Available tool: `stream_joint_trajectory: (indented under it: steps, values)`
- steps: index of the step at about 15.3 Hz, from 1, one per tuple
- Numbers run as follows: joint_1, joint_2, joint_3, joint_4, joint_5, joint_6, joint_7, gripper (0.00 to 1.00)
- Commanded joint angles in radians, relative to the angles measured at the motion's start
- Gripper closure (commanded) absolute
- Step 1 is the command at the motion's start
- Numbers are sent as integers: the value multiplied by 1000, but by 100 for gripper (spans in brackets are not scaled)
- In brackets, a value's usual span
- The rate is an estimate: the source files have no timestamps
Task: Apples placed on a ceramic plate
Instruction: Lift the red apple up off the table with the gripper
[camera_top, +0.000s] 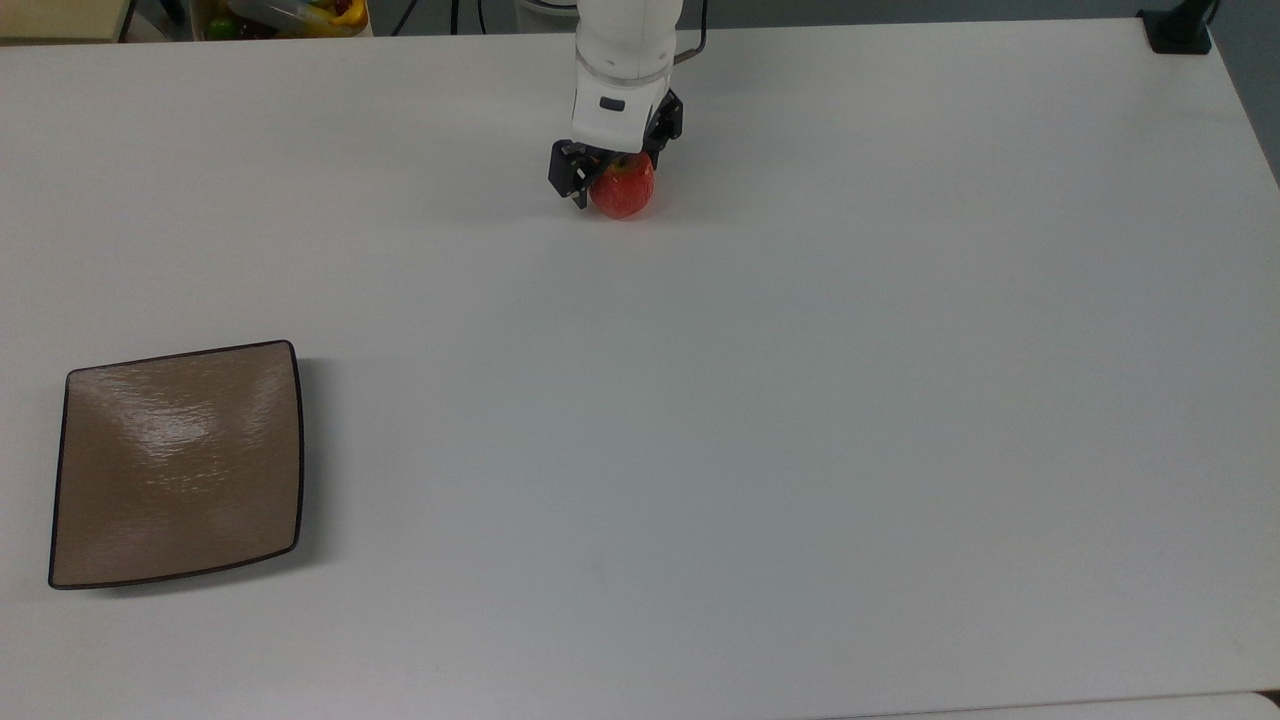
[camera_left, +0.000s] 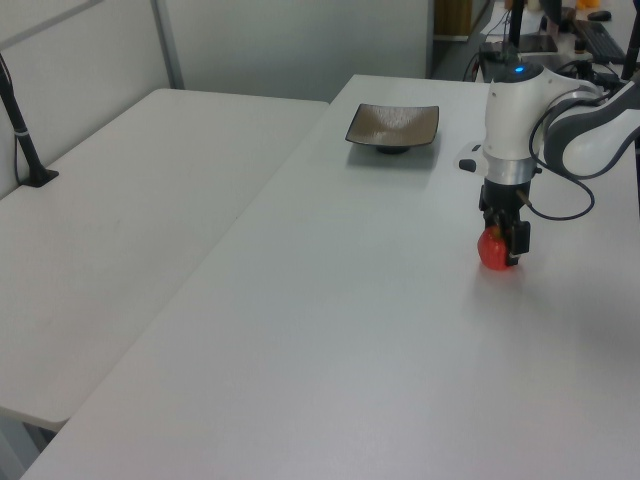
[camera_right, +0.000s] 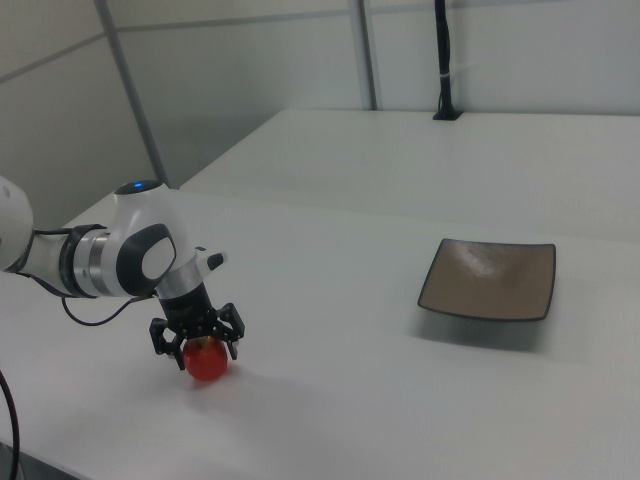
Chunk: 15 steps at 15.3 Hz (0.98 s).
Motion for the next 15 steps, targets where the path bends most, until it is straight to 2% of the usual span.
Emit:
stream_joint_trajectory:
  steps: [1,2,3,5,6,7,8,11,15]
  values:
    - [13,4,2,-7,-21,27,32,0]
    - [12,5,2,-7,-21,27,32,1]
    - [12,5,2,-7,-21,27,32,16]
    - [12,5,2,-7,-21,26,32,62]
    - [12,5,2,-7,-23,26,32,80]
    - [12,4,4,-6,-23,23,32,93]
    - [10,1,2,-4,-23,16,33,100]
    - [-1,-33,2,8,-23,-20,33,100]
    - [-25,-64,2,164,-12,-219,35,100]
